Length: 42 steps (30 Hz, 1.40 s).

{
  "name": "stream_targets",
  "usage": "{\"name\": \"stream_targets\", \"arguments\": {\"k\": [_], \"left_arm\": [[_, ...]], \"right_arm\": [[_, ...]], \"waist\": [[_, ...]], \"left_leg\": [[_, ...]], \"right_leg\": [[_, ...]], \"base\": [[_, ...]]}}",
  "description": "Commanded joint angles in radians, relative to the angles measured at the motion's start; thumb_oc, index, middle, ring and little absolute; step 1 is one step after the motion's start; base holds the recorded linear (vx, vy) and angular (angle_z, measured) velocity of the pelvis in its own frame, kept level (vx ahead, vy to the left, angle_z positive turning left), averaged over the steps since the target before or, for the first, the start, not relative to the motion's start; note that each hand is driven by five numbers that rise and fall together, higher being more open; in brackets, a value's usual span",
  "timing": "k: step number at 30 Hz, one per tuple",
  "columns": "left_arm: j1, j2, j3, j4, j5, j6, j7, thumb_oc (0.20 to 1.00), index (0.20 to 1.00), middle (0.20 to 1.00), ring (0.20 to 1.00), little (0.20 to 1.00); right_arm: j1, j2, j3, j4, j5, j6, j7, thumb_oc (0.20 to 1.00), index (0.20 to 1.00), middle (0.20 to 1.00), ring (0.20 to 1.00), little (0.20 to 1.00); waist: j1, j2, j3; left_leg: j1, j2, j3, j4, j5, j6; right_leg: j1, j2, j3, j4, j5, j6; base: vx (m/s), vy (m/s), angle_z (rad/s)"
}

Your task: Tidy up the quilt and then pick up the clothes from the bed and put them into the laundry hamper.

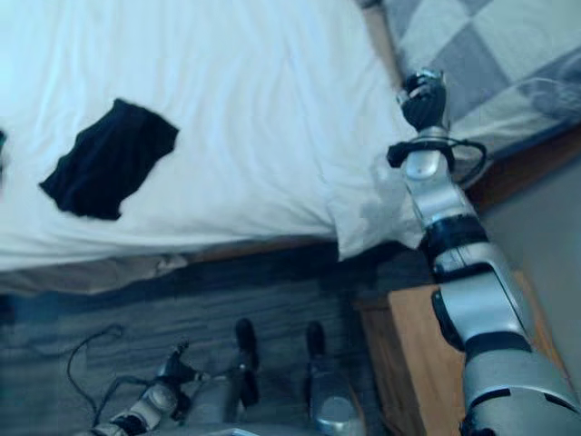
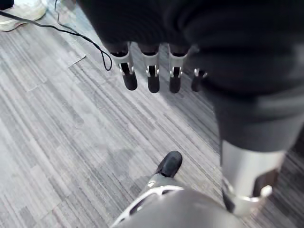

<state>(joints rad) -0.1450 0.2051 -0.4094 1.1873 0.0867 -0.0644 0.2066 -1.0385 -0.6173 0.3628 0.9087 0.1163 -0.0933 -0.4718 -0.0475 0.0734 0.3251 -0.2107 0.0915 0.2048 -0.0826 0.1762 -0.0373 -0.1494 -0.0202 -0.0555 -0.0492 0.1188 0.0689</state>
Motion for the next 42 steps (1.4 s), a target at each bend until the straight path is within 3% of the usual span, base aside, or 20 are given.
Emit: {"name": "stream_targets", "arguments": {"k": [1, 4, 8, 14, 15, 16, 19, 22, 23, 26, 27, 29, 31, 33, 34, 35, 37, 39, 40, 42], "left_arm": [[-0.062, 0.035, -0.014, 0.03, -0.051, -0.012, 0.029, 1.0, 1.0, 1.0, 1.0, 1.0], [-0.074, 0.019, -0.029, 0.033, -0.032, -0.006, 0.032, 1.0, 1.0, 1.0, 1.0, 1.0], [-0.075, 0.014, -0.013, 0.039, -0.01, 0.002, 0.026, 1.0, 1.0, 1.0, 1.0, 1.0], [-0.079, 0.045, 0.04, 0.043, 0.057, 0.021, 0.02, 1.0, 1.0, 1.0, 1.0, 1.0], [-0.08, 0.052, 0.046, 0.042, 0.069, 0.021, 0.021, 1.0, 1.0, 1.0, 1.0, 1.0], [-0.082, 0.06, 0.05, 0.038, 0.072, 0.024, 0.02, 1.0, 1.0, 1.0, 1.0, 1.0], [-0.114, 0.093, 0.058, 0.014, 0.048, 0.017, 0.002, 1.0, 1.0, 1.0, 1.0, 1.0], [-0.131, 0.117, 0.045, 0.004, 0.05, 0.024, -0.019, 1.0, 1.0, 1.0, 1.0, 1.0], [-0.107, 0.123, 0.058, -0.001, 0.054, 0.018, -0.026, 1.0, 1.0, 1.0, 1.0, 1.0], [-0.101, 0.116, 0.061, -0.004, 0.053, 0.009, -0.028, 1.0, 1.0, 1.0, 1.0, 1.0], [-0.109, 0.098, 0.067, -0.004, 0.026, 0.004, -0.03, 1.0, 1.0, 1.0, 1.0, 1.0], [-0.108, 0.063, 0.092, -0.008, -0.035, -0.001, -0.029, 1.0, 1.0, 1.0, 1.0, 1.0], [-0.072, 0.037, 0.132, 0.016, -0.053, 0.003, -0.027, 1.0, 1.0, 1.0, 1.0, 1.0], [-0.066, 0.037, 0.144, 0.021, -0.053, 0.003, -0.021, 1.0, 1.0, 1.0, 1.0, 1.0], [-0.06, 0.041, 0.154, 0.032, -0.052, 0.002, -0.008, 1.0, 1.0, 1.0, 1.0, 1.0], [-0.059, 0.041, 0.154, 0.032, -0.052, 0.002, -0.007, 1.0, 1.0, 1.0, 1.0, 1.0], [-0.041, 0.044, 0.163, 0.041, -0.044, 0.009, -0.017, 1.0, 1.0, 1.0, 1.0, 1.0], [-0.032, 0.046, 0.154, 0.049, -0.028, 0.015, -0.029, 1.0, 1.0, 1.0, 1.0, 1.0], [-0.032, 0.055, 0.158, 0.051, -0.033, 0.02, -0.04, 1.0, 1.0, 1.0, 1.0, 1.0], [-0.036, 0.069, 0.175, 0.056, -0.047, 0.026, -0.04, 1.0, 1.0, 1.0, 1.0, 1.0]], "right_arm": [[-0.031, 0.001, -0.013, 0.104, 0.059, 0.002, 0.035, 0.2, 0.2, 0.2, 0.2, 0.2], [0.107, 0.106, -0.038, 0.284, 0.068, 0.043, 0.096, 0.2, 0.2, 0.2, 0.2, 0.2], [0.301, 0.16, -0.08, 0.339, 0.053, 0.065, 0.14, 0.2, 0.2, 0.2, 0.2, 0.2], [0.699, 0.253, -0.211, 0.274, 0.048, 0.073, 0.177, 0.2, 0.2, 0.2, 0.2, 0.2], [0.75, 0.27, -0.221, 0.279, 0.042, 0.073, 0.187, 0.379, 0.379, 0.379, 0.379, 0.379], [0.797, 0.289, -0.22, 0.289, 0.023, 0.078, 0.197, 1.0, 1.0, 1.0, 1.0, 1.0], [0.87, 0.333, -0.171, 0.354, -0.06, 0.101, 0.246, 1.0, 1.0, 1.0, 1.0, 1.0], [0.89, 0.36, -0.097, 0.406, -0.156, 0.124, 0.276, 1.0, 1.0, 1.0, 1.0, 1.0], [0.888, 0.371, -0.037, 0.387, -0.241, 0.126, 0.282, 1.0, 1.0, 1.0, 1.0, 1.0], [0.864, 0.36, -0.012, 0.349, -0.261, 0.12, 0.281, 1.0, 1.0, 1.0, 1.0, 1.0], [0.837, 0.342, 0.004, 0.331, -0.264, 0.117, 0.282, 1.0, 1.0, 1.0, 1.0, 1.0], [0.788, 0.315, 0.016, 0.305, -0.256, 0.117, 0.275, 1.0, 1.0, 1.0, 1.0, 1.0], [0.764, 0.304, 0.0, 0.269, -0.243, 0.12, 0.28, 1.0, 1.0, 1.0, 1.0, 1.0], [0.76, 0.304, 0.021, 0.253, -0.272, 0.117, 0.291, 1.0, 1.0, 1.0, 1.0, 1.0], [0.764, 0.306, 0.057, 0.237, -0.32, 0.112, 0.308, 1.0, 1.0, 1.0, 1.0, 1.0], [0.765, 0.306, 0.058, 0.236, -0.32, 0.112, 0.308, 1.0, 1.0, 1.0, 1.0, 1.0], [0.802, 0.31, 0.045, 0.261, -0.322, 0.109, 0.327, 1.0, 1.0, 1.0, 1.0, 1.0], [0.828, 0.316, 0.015, 0.302, -0.337, 0.128, 0.333, 1.0, 1.0, 1.0, 1.0, 1.0], [0.85, 0.329, -0.021, 0.327, -0.326, 0.134, 0.337, 1.0, 1.0, 1.0, 1.0, 1.0], [0.865, 0.349, -0.048, 0.328, -0.29, 0.143, 0.337, 1.0, 1.0, 1.0, 1.0, 1.0]], "waist": [[0.017, -0.056, 0.088], [0.02, -0.041, 0.101], [0.012, -0.042, 0.093], [-0.04, -0.082, 0.062], [-0.05, -0.09, 0.057], [-0.056, -0.1, 0.051], [-0.056, -0.114, 0.055], [-0.032, -0.103, 0.049], [0.002, -0.115, 0.03], [0.015, -0.117, 0.029], [0.026, -0.117, 0.049], [0.037, -0.107, 0.076], [0.027, -0.108, 0.055], [0.028, -0.11, 0.043], [0.032, -0.111, 0.021], [0.031, -0.11, 0.02], [0.024, -0.086, -0.024], [0.02, -0.08, -0.053], [0.029, -0.094, -0.047], [0.025, -0.121, -0.019]], "left_leg": [[0.167, 0.037, 0.006, 0.021, -0.128, -0.077], [0.166, 0.026, -0.001, 0.023, -0.131, -0.072], [0.175, 0.014, -0.001, 0.017, -0.14, -0.067], [0.21, -0.02, 0.013, 0.006, -0.17, -0.036], [0.218, -0.026, 0.016, -0.001, -0.171, -0.033], [0.221, -0.031, 0.02, -0.005, -0.174, -0.029], [0.213, -0.021, 0.027, -0.005, -0.162, -0.022], [0.212, -0.004, 0.033, -0.005, -0.15, -0.01], [0.214, -0.026, 0.034, -0.005, -0.16, -0.01], [0.164, -0.049, 0.03, 0.094, -0.176, -0.019], [0.094, -0.045, 0.037, 0.201, -0.185, -0.048], [0.003, -0.001, 0.041, 0.327, -0.149, -0.115], [0.052, 0.102, 0.085, 0.277, -0.155, -0.108], [0.073, 0.135, 0.091, 0.235, -0.14, -0.107], [0.091, 0.223, 0.081, 0.153, -0.071, -0.12], [0.094, 0.222, 0.08, 0.147, -0.068, -0.121], [0.129, 0.276, 0.111, 0.024, -0.004, -0.143], [0.132, 0.253, 0.122, -0.005, -0.016, -0.158], [0.149, 0.183, 0.098, -0.005, -0.047, -0.13], [0.185, 0.12, 0.106, -0.004, -0.085, -0.084]], "right_leg": [[-0.05, -0.095, 0.022, 0.099, -0.082, 0.083], [-0.041, -0.102, 0.017, 0.089, -0.077, 0.088], [-0.027, -0.11, 0.018, 0.064, -0.065, 0.098], [-0.018, -0.14, 0.036, 0.057, -0.032, 0.129], [-0.022, -0.146, 0.039, 0.06, -0.017, 0.138], [-0.028, -0.155, 0.039, 0.065, -0.003, 0.148], [-0.065, -0.146, 0.003, 0.201, -0.005, 0.162], [-0.062, -0.072, -0.017, 0.384, -0.097, 0.142], [0.044, -0.062, -0.095, 0.26, -0.166, 0.101], [0.094, -0.059, -0.082, 0.148, -0.174, 0.072], [0.116, -0.073, -0.098, 0.108, -0.172, 0.054], [0.127, -0.086, -0.107, 0.071, -0.167, 0.037], [0.135, -0.14, -0.121, 0.034, -0.142, 0.07], [0.136, -0.158, -0.129, 0.026, -0.134, 0.081], [0.12, -0.203, -0.146, 0.024, -0.121, 0.102], [0.121, -0.202, -0.148, 0.024, -0.122, 0.102], [0.154, -0.241, -0.187, 0.016, -0.134, 0.132], [0.157, -0.282, -0.206, 0.041, -0.113, 0.146], [0.155, -0.348, -0.212, 0.153, -0.071, 0.158], [0.113, -0.402, -0.175, 0.284, 0.059, 0.161]], "base": [[-0.02, 0.025, 0.28], [-0.02, 0.05, 0.18], [-0.02, 0.075, 0.06], [-0.06, 0.127, 0.09], [-0.1, 0.139, -0.05], [-0.14, 0.118, -0.1], [-0.25, 0.081, -0.21], [-0.13, 0.049, -0.05], [-0.01, -0.02, -0.09], [-0.03, -0.032, 0.03], [-0.18, 0.013, 0.49], [-0.21, 0.162, 0.59], [-0.05, 0.326, 0.38], [0.02, 0.298, 0.35], [0.01, 0.368, 0.27], [0.03, 0.38, 0.31], [0.18, 0.494, 0.5], [0.23, 0.634, 0.83], [0.24, 0.639, 1.11], [0.15, 0.47, 0.92]]}}
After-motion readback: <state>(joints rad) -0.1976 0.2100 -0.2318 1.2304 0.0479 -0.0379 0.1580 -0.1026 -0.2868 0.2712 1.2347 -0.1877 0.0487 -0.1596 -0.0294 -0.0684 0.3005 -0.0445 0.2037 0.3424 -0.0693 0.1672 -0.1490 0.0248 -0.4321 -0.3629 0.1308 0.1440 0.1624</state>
